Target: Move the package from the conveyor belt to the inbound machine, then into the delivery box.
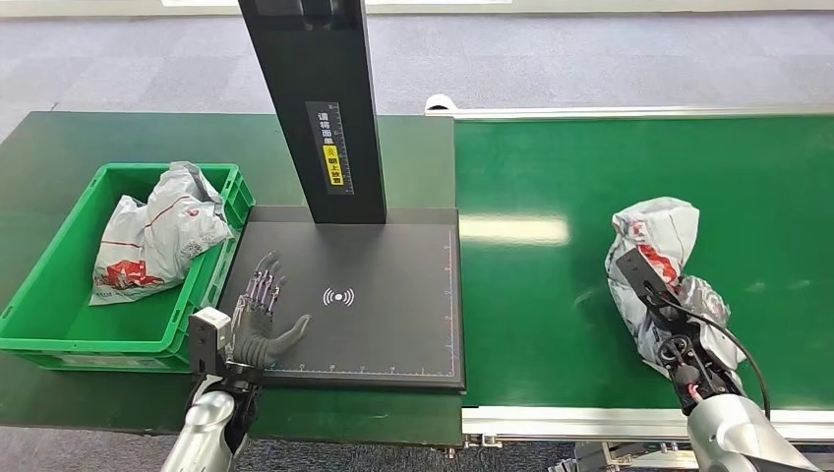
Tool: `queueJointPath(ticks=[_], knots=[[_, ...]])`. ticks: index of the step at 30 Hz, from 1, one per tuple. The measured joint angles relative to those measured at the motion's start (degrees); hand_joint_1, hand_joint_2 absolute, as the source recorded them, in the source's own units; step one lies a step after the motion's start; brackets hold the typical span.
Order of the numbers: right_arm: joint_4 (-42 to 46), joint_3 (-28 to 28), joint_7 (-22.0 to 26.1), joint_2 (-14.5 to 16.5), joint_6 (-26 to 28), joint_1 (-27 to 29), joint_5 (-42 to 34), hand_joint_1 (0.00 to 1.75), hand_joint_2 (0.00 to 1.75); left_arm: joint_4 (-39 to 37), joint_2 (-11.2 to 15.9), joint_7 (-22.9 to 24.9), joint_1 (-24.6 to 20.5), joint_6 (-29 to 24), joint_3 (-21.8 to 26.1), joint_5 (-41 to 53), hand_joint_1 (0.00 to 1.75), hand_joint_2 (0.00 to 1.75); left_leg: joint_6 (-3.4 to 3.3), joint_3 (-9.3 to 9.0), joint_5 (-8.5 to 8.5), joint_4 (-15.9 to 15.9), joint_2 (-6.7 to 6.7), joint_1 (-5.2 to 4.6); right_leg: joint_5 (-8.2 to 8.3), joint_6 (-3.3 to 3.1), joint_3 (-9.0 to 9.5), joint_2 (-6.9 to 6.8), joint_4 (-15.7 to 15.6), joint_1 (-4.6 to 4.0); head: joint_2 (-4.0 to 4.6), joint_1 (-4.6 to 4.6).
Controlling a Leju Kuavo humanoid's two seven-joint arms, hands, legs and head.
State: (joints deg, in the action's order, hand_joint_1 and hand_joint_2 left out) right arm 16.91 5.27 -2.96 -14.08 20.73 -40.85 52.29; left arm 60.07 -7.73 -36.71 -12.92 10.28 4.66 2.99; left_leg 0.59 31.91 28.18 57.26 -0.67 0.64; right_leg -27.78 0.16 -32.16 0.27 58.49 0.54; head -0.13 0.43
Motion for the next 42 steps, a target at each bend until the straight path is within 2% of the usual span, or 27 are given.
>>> queueJointPath(ticks=[5, 9, 11, 15, 17, 19, 22, 26, 30, 34, 36, 39, 42], knots=[[3.04, 4.78, 15.63, 3.27, 9.15, -1.00, -2.23, 1.75, 1.75, 0.76, -0.30, -0.58, 1.25, -1.64, 0.74, 0.36, 0.00, 1.75, 0.01, 0.01, -0.01, 0.00, -0.01, 0.02, -0.01, 0.00, -0.03, -0.01, 0.02, -0.01, 0.00, 0.00], [8.91, 8.66, 26.86, 5.96, 17.63, -0.67, 0.36, 1.75, 1.75, 1.30, -0.61, -2.50, 1.61, -7.09, 1.16, 2.01, 0.00, 1.75, 0.01, 0.03, -0.01, 0.00, -0.01, 0.01, -0.01, 0.00, -0.04, -0.01, 0.02, -0.01, 0.00, 0.00], [13.76, 11.48, 31.52, 7.78, 18.78, 0.21, 3.15, 1.75, 1.75, 1.44, -0.78, -3.02, 1.45, -9.13, 1.22, 2.22, 0.00, 1.75, 0.00, 0.03, -0.01, 0.00, -0.01, 0.01, -0.01, 0.00, -0.04, -0.01, 0.01, -0.01, 0.00, 0.00], [21.29, 16.06, 37.35, 11.04, 19.12, 2.05, 3.91, 1.75, 1.75, 1.69, -1.11, -3.29, 1.04, -11.29, 1.31, 1.91, 0.00, 1.75, -0.03, 0.06, -0.05, 0.01, -0.15, 0.01, -0.01, 0.00, -0.04, -0.15, 0.00, 0.00, 0.00, -0.01], [26.94, 16.57, 40.97, 13.39, 19.18, 4.39, 3.25, 1.75, 1.75, 2.21, -1.27, -3.30, 0.76, -13.17, 1.32, 0.79, 0.00, 1.75, -0.03, 0.07, -0.05, 0.00, -0.11, 0.01, -0.01, 0.00, -0.04, -0.13, 0.01, -0.01, 0.01, -0.01], [33.68, 14.71, 42.48, 16.18, 19.22, 7.67, 4.62, 1.75, 1.75, 3.25, -1.47, -3.31, 0.44, -15.52, 1.28, -0.62, 0.00, 1.75, -0.03, 0.06, -0.04, -0.02, -0.04, 0.03, -0.01, -0.01, -0.07, -0.08, 0.02, -0.04, 0.01, 0.02], [41.15, 8.37, 42.81, 20.59, 19.23, 12.00, 10.60, 1.75, 1.75, 5.71, -1.89, -3.31, -0.03, -18.97, 1.13, -2.04, 0.00, 1.75, -0.02, 0.06, -0.04, -0.04, 0.02, 0.11, -0.02, -0.03, -0.12, 0.00, 0.03, -0.12, 0.01, 0.02], [42.50, -2.45, 41.85, 24.35, 19.22, 14.67, 17.84, 1.75, 1.75, 8.70, -2.67, -3.31, -1.07, -21.32, 0.78, -3.07, 0.00, 1.75, 0.02, 0.07, -0.07, -0.06, 0.03, 0.16, -0.03, -0.04, -0.12, 0.00, 0.05, -0.16, 0.00, -0.01], [37.43, -11.85, 39.90, 25.56, 19.08, 14.27, 21.06, 1.75, 1.75, 10.95, -3.13, -3.31, -1.60, -21.84, 0.65, -4.16, 0.00, 1.75, 0.05, 0.06, -0.10, -0.05, 0.04, 0.13, -0.01, -0.05, -0.10, 0.01, 0.05, -0.13, 0.00, -0.02], [32.13, -17.87, 38.16, 25.88, 16.74, 12.99, 22.94, 1.75, 1.75, 12.64, -3.38, -3.31, -1.73, -22.08, 0.72, -4.77, 0.00, 1.75, 0.03, 0.09, -0.11, -0.04, 0.02, 0.09, 0.01, -0.04, -0.09, 0.00, 0.04, -0.09, 0.01, -0.02], [27.52, -21.15, 34.93, 25.89, 13.20, 11.05, 26.25, 1.75, 1.75, 13.82, -3.58, -3.31, -1.75, -22.43, 0.83, -5.05, 0.00, 1.75, 0.03, 0.09, -0.10, -0.04, 0.06, 0.09, 0.03, -0.05, -0.10, 0.03, 0.04, -0.09, 0.02, -0.01], [19.67, -26.70, 26.85, 26.21, 8.08, 7.49, 32.07, 1.75, 1.75, 15.20, -3.97, -3.31, -1.79, -22.92, 1.02, -5.36, 0.00, 1.75, 0.03, 0.08, -0.11, -0.03, 0.02, 0.09, 0.03, -0.06, -0.12, 0.00, 0.03, -0.09, 0.01, -0.01], [13.21, -30.64, 19.43, 26.64, 3.23, 3.36, 34.51, 1.75, 1.75, 15.83, -4.25, -3.31, -1.81, -23.14, 1.21, -5.39, 0.00, 1.75, 0.04, 0.08, -0.13, -0.03, 0.01, 0.10, 0.04, -0.06, -0.12, 0.00, 0.05, -0.10, 0.00, -0.01]])
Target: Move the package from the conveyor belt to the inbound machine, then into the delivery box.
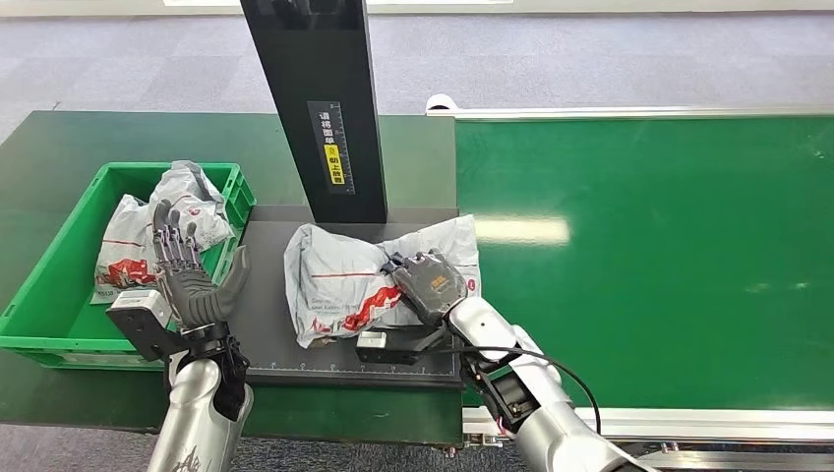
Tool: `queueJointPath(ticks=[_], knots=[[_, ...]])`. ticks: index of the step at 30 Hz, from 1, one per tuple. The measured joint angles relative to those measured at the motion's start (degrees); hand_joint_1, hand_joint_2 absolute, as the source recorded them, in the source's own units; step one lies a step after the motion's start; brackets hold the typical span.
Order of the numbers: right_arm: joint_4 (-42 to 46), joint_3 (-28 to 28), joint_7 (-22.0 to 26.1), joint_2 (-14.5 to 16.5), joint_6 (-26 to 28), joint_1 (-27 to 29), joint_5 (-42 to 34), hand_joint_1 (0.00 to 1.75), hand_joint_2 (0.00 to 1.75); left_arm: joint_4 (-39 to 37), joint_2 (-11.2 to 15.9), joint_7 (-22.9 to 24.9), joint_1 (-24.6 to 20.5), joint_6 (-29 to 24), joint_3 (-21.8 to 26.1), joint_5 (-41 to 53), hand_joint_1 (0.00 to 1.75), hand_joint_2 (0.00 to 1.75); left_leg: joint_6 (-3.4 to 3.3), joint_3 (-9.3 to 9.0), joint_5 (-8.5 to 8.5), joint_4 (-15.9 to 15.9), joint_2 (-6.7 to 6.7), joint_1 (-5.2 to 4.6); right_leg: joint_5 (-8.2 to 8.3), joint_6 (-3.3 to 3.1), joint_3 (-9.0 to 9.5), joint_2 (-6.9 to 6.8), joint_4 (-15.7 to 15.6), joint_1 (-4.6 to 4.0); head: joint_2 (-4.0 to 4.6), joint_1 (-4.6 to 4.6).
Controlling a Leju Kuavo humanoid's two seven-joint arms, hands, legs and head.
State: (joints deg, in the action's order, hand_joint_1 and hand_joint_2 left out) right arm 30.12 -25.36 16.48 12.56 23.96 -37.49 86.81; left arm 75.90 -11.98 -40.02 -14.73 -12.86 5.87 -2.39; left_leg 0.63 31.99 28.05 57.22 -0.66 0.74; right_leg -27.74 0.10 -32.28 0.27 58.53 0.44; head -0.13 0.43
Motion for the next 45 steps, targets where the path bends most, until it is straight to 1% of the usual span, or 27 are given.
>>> queueJointPath(ticks=[4, 6, 14, 15, 16, 17, 18, 19, 20, 21, 22, 24, 27, 31, 33, 35, 38, 41, 43, 45], knots=[[-4.99, -3.27, -6.87, 0.20, -2.55, -4.44, 0.58, 1.75, 1.75, 0.34, -0.29, 0.00, -0.04, -0.98, -0.10, 0.95, 0.00, 1.75, 0.00, 0.00, -0.01, 0.01, 0.01, 0.00, 0.00, 0.00, 0.00, 0.01, 0.00, 0.00, 0.00, -0.01], [-6.62, -4.99, -8.64, 0.22, -2.60, -6.00, 0.60, 1.75, 1.75, 0.50, -0.37, 0.00, -0.14, -2.08, -0.56, 1.75, 0.00, 1.75, 0.00, 0.00, -0.01, 0.02, 0.01, -0.01, 0.00, 0.00, 0.00, 0.01, 0.00, 0.00, 0.00, -0.01], [-9.51, -7.10, -7.64, 0.86, -2.37, -8.26, 0.35, 1.75, 1.75, 0.53, -0.52, 0.00, -0.85, -2.87, -3.15, 1.96, 0.00, 1.75, -0.01, 0.00, 0.00, 0.02, 0.01, -0.01, 0.00, 0.00, -0.02, 0.01, -0.01, 0.01, 0.00, -0.01], [-9.71, -7.15, -7.30, 0.91, -2.40, -8.39, 0.13, 1.64, 1.75, 0.50, -0.52, 0.00, -0.93, -2.86, -3.29, 1.95, 0.00, 1.75, -0.01, 0.00, 0.00, 0.02, 0.01, -0.01, 0.00, 0.00, -0.02, 0.01, -0.01, 0.01, 0.00, -0.01], [-9.90, -7.18, -6.68, 0.98, -2.45, -8.50, -0.34, 1.48, 1.75, 0.41, -0.52, 0.00, -1.07, -2.79, -3.45, 1.95, 0.00, 1.75, 0.00, -0.01, 0.00, 0.02, 0.01, -0.01, 0.00, 0.00, -0.02, 0.01, -0.01, 0.01, 0.00, -0.01], [-10.08, -7.14, -5.71, 1.06, -2.55, -8.57, -1.10, 1.21, 1.75, 0.25, -0.52, 0.00, -1.28, -2.68, -3.70, 1.94, 0.00, 1.75, 0.00, -0.01, 0.00, 0.02, 0.01, 0.00, 0.00, 0.00, -0.02, 0.01, -0.01, 0.00, 0.00, -0.01], [-10.26, -7.03, -4.43, 1.17, -2.73, -8.61, -2.11, 0.82, 1.75, 0.02, -0.52, 0.00, -1.54, -2.53, -4.02, 1.94, 0.00, 1.75, 0.00, -0.01, 0.00, 0.02, 0.01, 0.00, 0.00, 0.00, -0.03, 0.01, -0.01, 0.00, 0.00, -0.01], [-10.44, -6.85, -3.16, 1.32, -2.98, -8.62, -3.27, 0.48, 1.75, -0.27, -0.55, 0.00, -1.83, -2.40, -4.37, 1.95, 0.00, 1.75, 0.00, -0.01, 0.00, 0.02, 0.01, 0.00, 0.00, 0.00, -0.03, 0.01, -0.01, 0.00, 0.00, -0.01], [-10.65, -6.56, -1.93, 1.50, -3.34, -8.62, -4.50, 0.21, 1.75, -0.68, -0.60, 0.00, -2.17, -2.31, -4.72, 1.95, 0.00, 1.75, 0.00, -0.01, 0.00, 0.02, 0.02, 0.00, 0.00, 0.00, -0.03, 0.02, -0.01, 0.00, 0.00, -0.01], [-10.88, -6.15, -0.85, 1.70, -3.78, -8.60, -5.76, 0.04, 1.75, -1.15, -0.64, 0.00, -2.55, -2.24, -5.06, 1.96, 0.00, 1.75, 0.00, -0.01, 0.00, 0.03, 0.02, 0.00, 0.01, 0.00, -0.03, 0.02, -0.01, 0.00, 0.00, -0.01], [-11.12, -5.59, 0.03, 1.93, -4.25, -8.56, -7.06, 0.00, 1.75, -1.67, -0.68, 0.00, -2.94, -2.19, -5.40, 1.96, 0.00, 1.75, -0.01, 0.00, 0.00, 0.03, 0.02, 0.00, 0.01, 0.00, -0.03, 0.02, -0.01, 0.01, 0.00, -0.01], [-11.53, -4.26, 1.16, 2.36, -4.98, -8.36, -9.48, 0.00, 1.75, -2.57, -0.74, 0.00, -3.61, -2.06, -6.07, 2.09, 0.00, 1.75, -0.01, 0.00, 0.00, 0.03, 0.02, -0.01, 0.01, 0.00, -0.03, 0.02, -0.01, 0.01, 0.00, -0.01], [-11.94, -2.27, 1.61, 2.84, -5.27, -8.02, -12.13, 0.00, 1.75, -3.41, -0.84, 0.00, -4.12, -2.00, -6.86, 2.37, 0.00, 1.75, -0.01, 0.00, 0.00, 0.03, 0.03, -0.01, 0.01, 0.00, -0.03, 0.03, -0.01, 0.01, 0.00, -0.01], [-12.22, 0.77, 2.19, 3.00, -4.85, -7.86, -16.42, 0.00, 1.75, -4.02, -0.93, 0.00, -4.31, -1.86, -7.34, 2.38, 0.00, 1.75, -0.01, 0.00, 0.00, 0.03, 0.02, -0.01, 0.01, 0.00, -0.04, 0.03, -0.02, 0.01, 0.00, -0.01], [-12.29, 2.90, 3.44, 2.97, -4.28, -7.66, -19.71, 0.00, 1.75, -4.08, -0.97, 0.00, -4.30, -1.70, -7.37, 2.37, 0.00, 1.75, -0.01, 0.00, 0.00, 0.03, 0.02, -0.01, 0.01, 0.00, -0.04, 0.03, -0.02, 0.01, 0.00, -0.01], [-12.33, 5.62, 6.11, 2.92, -3.77, -7.21, -24.34, 0.00, 1.75, -4.08, -0.98, 0.00, -4.30, -1.68, -7.38, 2.37, 0.00, 1.75, -0.01, -0.01, 0.00, 0.03, 0.02, -0.01, 0.01, 0.00, -0.04, 0.03, -0.02, 0.01, 0.00, -0.01], [-12.24, 11.31, 12.96, 2.90, -4.96, -6.32, -34.16, 0.00, 1.75, -4.14, -0.98, 0.00, -4.29, -1.68, -7.38, 2.37, 0.00, 1.75, -0.01, 0.00, 0.00, 0.03, 0.02, -0.01, 0.01, 0.01, -0.03, 0.03, -0.01, 0.01, 0.00, -0.01], [-11.75, 17.94, 19.03, 2.94, -9.06, -5.70, -43.84, 0.00, 1.75, -4.28, -0.95, 0.00, -4.21, -0.49, -7.42, 1.96, 0.00, 1.75, -0.01, 0.01, 0.00, 0.03, 0.02, -0.01, 0.01, 0.01, -0.03, 0.02, -0.01, 0.01, 0.01, -0.01], [-11.32, 22.14, 20.99, 2.94, -12.15, -5.47, -49.27, 0.00, 1.75, -3.86, -0.93, 0.00, -3.87, 0.79, -7.50, 1.73, 0.00, 1.75, -0.01, 0.01, 0.00, 0.03, 0.02, -0.01, 0.01, 0.01, -0.03, 0.03, -0.01, 0.01, 0.01, -0.01], [-10.94, 26.24, 21.51, 2.91, -15.79, -5.26, -54.69, 0.00, 1.75, -2.84, -0.93, 0.00, -3.32, 1.38, -7.79, 2.16, 0.00, 1.75, -0.01, 0.01, 0.00, 0.03, 0.02, -0.01, 0.01, 0.01, -0.04, 0.02, -0.02, 0.01, 0.01, 0.00]])
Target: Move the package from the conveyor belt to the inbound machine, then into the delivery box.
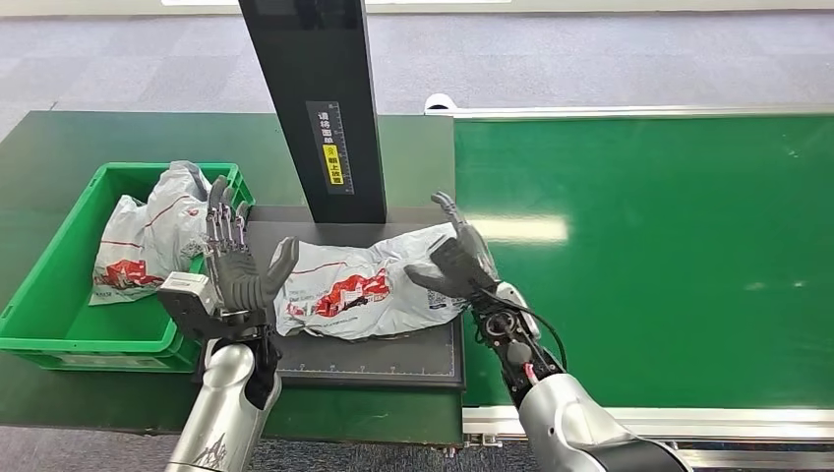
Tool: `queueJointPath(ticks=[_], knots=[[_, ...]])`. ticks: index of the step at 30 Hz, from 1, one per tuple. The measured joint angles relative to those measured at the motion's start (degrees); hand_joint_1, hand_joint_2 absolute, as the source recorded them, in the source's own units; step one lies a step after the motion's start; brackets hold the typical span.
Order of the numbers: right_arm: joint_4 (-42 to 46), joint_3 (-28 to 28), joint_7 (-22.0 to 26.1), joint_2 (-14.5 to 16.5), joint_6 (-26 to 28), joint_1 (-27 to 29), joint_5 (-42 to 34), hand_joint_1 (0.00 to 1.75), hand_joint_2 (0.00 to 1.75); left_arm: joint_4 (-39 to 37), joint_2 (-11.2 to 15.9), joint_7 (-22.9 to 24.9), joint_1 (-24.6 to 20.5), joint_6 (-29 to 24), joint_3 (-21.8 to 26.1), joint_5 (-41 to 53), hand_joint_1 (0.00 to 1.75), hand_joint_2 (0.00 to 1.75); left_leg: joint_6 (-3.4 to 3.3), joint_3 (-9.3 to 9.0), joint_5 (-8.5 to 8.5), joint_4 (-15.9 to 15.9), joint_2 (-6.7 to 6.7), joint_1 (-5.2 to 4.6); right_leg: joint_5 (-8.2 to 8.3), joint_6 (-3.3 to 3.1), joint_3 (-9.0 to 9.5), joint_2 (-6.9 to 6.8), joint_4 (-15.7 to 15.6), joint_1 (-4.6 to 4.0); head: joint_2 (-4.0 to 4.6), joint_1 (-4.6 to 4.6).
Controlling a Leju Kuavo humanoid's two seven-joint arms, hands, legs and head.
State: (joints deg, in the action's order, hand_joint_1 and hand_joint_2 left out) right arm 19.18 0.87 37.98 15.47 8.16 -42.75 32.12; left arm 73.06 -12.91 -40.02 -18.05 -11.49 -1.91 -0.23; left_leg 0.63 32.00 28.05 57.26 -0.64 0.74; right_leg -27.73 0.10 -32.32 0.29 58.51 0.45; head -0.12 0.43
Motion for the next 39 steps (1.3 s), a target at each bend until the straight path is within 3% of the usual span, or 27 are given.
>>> queueJointPath(ticks=[3, 6, 17, 23, 26, 30, 33, 37, 39], knots=[[0.40, 6.18, -0.36, -0.34, -7.09, 0.28, -8.23, 0.00, 1.75, 0.25, 0.22, 0.00, 0.34, 0.08, -1.19, 1.48, 0.00, 1.75, 0.00, 0.01, 0.00, 0.01, -0.02, 0.00, 0.00, 0.00, 0.00, -0.02, -0.01, 0.01, -0.01, -0.01], [0.71, 10.82, -0.56, -0.79, -10.15, 0.53, -11.71, 0.00, 1.75, -0.73, 0.57, 0.00, 0.36, -0.05, -2.54, 2.51, 0.00, 1.75, 0.00, 0.01, 0.00, 0.00, 0.01, 0.00, 0.01, 0.01, 0.00, 0.00, -0.01, 0.01, -0.01, -0.01], [0.97, 15.69, -0.64, -1.50, -10.49, 0.73, -12.89, 0.00, 1.75, -2.79, 1.32, 0.00, 0.10, -0.37, -4.22, 3.52, 0.00, 1.75, 0.00, 0.01, 0.00, 0.00, 0.01, 0.00, 0.02, 0.02, -0.02, 0.01, -0.01, 0.00, -0.01, -0.01], [1.80, 15.94, -0.45, -1.50, -8.44, 0.76, -13.44, 0.00, 1.75, -13.32, 2.31, 1.24, -3.04, -3.72, -8.22, 14.31, 0.00, 1.75, -0.01, 0.00, -0.01, 0.01, 0.00, -0.01, 0.03, 0.03, 0.00, 0.01, -0.01, 0.03, -0.01, -0.01], [2.39, 15.01, -0.30, -1.04, -7.14, 0.93, -12.41, 0.00, 1.75, -21.58, 2.32, 6.76, -6.20, -9.86, -10.81, 24.34, 0.00, 1.75, -0.01, -0.01, -0.01, 0.02, 0.02, -0.02, 0.05, 0.02, -0.01, 0.02, 0.00, 0.03, -0.01, 0.00], [3.43, 12.54, -0.21, -0.05, -6.86, 1.40, -10.75, 0.00, 1.75, -32.24, 2.08, 21.64, -11.04, -18.18, -16.01, 41.18, 0.00, 1.75, -0.01, 0.00, -0.02, 0.01, 0.01, -0.01, 0.06, 0.02, -0.01, 0.02, 0.01, 0.02, -0.01, 0.00], [4.16, 9.90, -0.34, 0.64, -6.80, 1.98, -9.93, 0.00, 1.75, -37.88, 1.73, 29.02, -13.44, -18.82, -19.22, 49.16, 0.00, 1.75, -0.01, 0.00, -0.01, 0.01, 0.01, -0.01, 0.05, 0.02, 0.00, 0.02, 0.02, 0.02, -0.01, 0.01], [4.93, 6.08, -0.37, 1.26, -6.85, 2.73, -10.38, 0.00, 1.75, -41.27, 1.31, 34.22, -15.16, -18.76, -20.59, 55.83, 0.00, 1.75, -0.01, -0.05, -0.01, -0.01, 0.00, -0.01, 0.04, 0.02, 0.11, 0.01, 0.00, 0.02, -0.01, -0.01], [5.17, 4.47, -0.43, 1.45, -7.01, 2.89, -10.80, 0.00, 1.75, -42.01, 1.22, 34.98, -15.55, -18.58, -20.50, 56.97, 0.80, 1.75, -0.02, -0.13, -0.01, -0.02, 0.00, -0.02, 0.04, 0.03, 0.19, 0.01, -0.01, 0.02, -0.01, -0.02]])
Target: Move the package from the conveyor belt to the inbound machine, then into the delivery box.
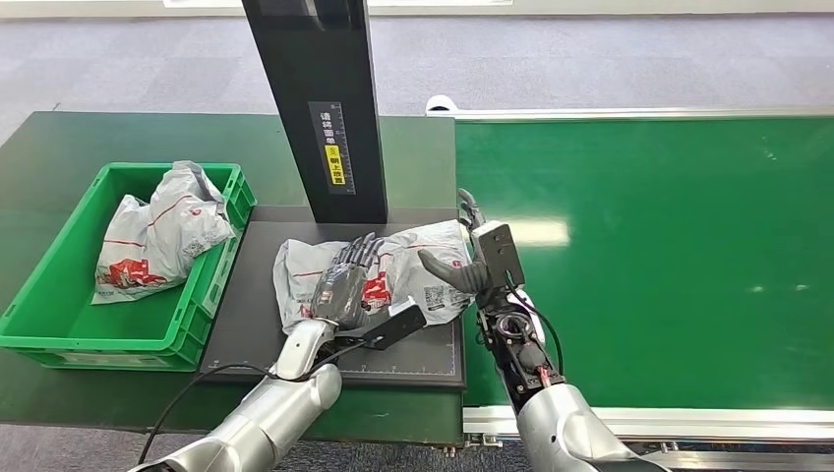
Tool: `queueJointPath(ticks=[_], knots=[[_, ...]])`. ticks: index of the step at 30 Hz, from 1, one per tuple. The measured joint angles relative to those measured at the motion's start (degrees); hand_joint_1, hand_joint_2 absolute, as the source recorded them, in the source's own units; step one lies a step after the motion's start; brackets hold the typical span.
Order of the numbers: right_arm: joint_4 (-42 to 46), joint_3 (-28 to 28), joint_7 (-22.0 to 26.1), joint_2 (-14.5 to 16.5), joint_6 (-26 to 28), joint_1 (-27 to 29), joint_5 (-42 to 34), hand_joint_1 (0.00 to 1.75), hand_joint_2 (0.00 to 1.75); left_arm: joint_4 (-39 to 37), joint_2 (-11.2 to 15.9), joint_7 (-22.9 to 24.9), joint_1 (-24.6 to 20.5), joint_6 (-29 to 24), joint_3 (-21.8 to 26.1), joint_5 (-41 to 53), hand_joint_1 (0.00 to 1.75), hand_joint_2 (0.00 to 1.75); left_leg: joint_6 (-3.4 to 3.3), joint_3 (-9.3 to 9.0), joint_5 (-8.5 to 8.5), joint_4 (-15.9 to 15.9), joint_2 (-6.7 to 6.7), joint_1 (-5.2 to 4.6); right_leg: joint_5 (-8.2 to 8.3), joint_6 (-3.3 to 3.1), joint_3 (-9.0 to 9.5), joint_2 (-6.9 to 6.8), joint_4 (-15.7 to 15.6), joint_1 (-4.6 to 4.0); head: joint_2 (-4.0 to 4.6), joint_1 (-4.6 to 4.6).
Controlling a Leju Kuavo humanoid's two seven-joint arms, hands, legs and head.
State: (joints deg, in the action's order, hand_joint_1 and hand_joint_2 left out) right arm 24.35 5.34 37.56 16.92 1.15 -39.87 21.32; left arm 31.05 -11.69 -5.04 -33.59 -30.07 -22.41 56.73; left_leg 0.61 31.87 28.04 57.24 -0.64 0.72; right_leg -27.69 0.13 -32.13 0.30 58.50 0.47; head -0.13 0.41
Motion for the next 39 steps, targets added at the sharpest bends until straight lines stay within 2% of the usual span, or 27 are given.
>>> queueJointPath(ticks=[2, 3, 10, 12, 18, 23, 28, 33, 39], knots=[[0.15, -1.39, -0.20, 0.11, -0.07, 0.07, -0.26, 0.00, 1.75, -0.26, -0.09, -2.09, 0.06, 0.01, 0.78, -1.13, 1.68, 1.75, 0.00, -0.09, -0.01, -0.01, 0.01, 0.00, 0.02, 0.00, 0.08, 0.00, -0.01, 0.00, 0.00, 0.00], [0.19, -1.98, -0.34, 0.14, 0.01, 0.12, -0.42, 0.00, 1.75, -0.25, -0.12, -4.04, 0.29, -0.31, 1.46, -2.19, 1.75, 1.75, 0.00, -0.12, -0.04, -0.01, 0.01, 0.00, 0.05, 0.01, 0.09, 0.01, -0.01, 0.00, 0.00, 0.01], [0.22, -4.85, -0.71, 0.15, 0.66, 0.33, -2.26, 0.00, 1.75, 3.47, -0.83, -20.71, 3.90, -5.69, 8.01, -10.22, 1.75, 1.75, 0.04, -0.04, -0.14, 0.00, 0.01, 0.00, 0.12, 0.02, -0.02, 0.01, 0.02, 0.00, 0.00, 0.02], [0.22, -5.36, -0.70, 0.15, 0.69, 0.33, -2.52, 0.00, 1.75, 5.00, -1.09, -22.80, 4.73, -6.23, 9.37, -11.31, 1.75, 1.75, 0.04, 0.03, -0.14, 0.00, 0.01, 0.00, 0.12, 0.02, -0.08, 0.01, 0.02, 0.00, 0.00, 0.02], [0.22, -6.23, -0.62, 0.15, 0.76, 0.33, -2.77, 0.00, 1.75, 7.59, -1.48, -24.72, 5.99, -6.90, 11.42, -12.62, 1.75, 1.75, 0.04, 0.13, -0.13, 0.01, 0.01, 0.00, 0.11, 0.02, -0.17, 0.01, 0.01, 0.00, 0.00, 0.01], [0.21, -6.40, -0.10, 0.09, 1.15, 0.33, -3.80, 0.00, 1.75, 11.60, -2.15, -32.06, 7.72, -9.07, 12.92, -18.49, 1.75, 1.75, 0.04, 0.13, -0.13, 0.01, 0.01, 0.00, 0.12, 0.02, -0.18, 0.01, 0.01, 0.00, 0.00, 0.02], [0.20, -6.85, 0.41, -0.05, 1.80, 0.31, -5.20, 0.00, 1.75, 24.71, -2.92, -34.78, 12.38, -9.59, 14.46, -18.74, 1.75, 1.75, 0.04, 0.18, -0.13, 0.01, 0.01, 0.00, 0.11, 0.02, -0.25, 0.02, 0.01, 0.00, 0.01, 0.02], [0.20, -7.28, 0.62, -0.26, 2.69, 0.33, -6.30, 0.00, 1.75, 41.09, -4.73, -34.91, 16.80, -9.67, 16.95, -10.22, 1.75, 1.75, 0.04, 0.25, -0.13, 0.01, 0.02, 0.00, 0.11, 0.02, -0.30, 0.01, 0.01, 0.00, 0.00, 0.01], [0.21, -7.39, 0.74, -0.77, 2.97, 0.75, -6.94, 0.00, 1.75, 58.07, -6.11, -34.91, 18.82, -9.69, 22.65, -2.18, 1.75, 1.75, 0.04, 0.25, -0.13, 0.00, 0.04, 0.01, 0.12, 0.02, -0.32, 0.04, 0.01, -0.01, 0.00, 0.02]])
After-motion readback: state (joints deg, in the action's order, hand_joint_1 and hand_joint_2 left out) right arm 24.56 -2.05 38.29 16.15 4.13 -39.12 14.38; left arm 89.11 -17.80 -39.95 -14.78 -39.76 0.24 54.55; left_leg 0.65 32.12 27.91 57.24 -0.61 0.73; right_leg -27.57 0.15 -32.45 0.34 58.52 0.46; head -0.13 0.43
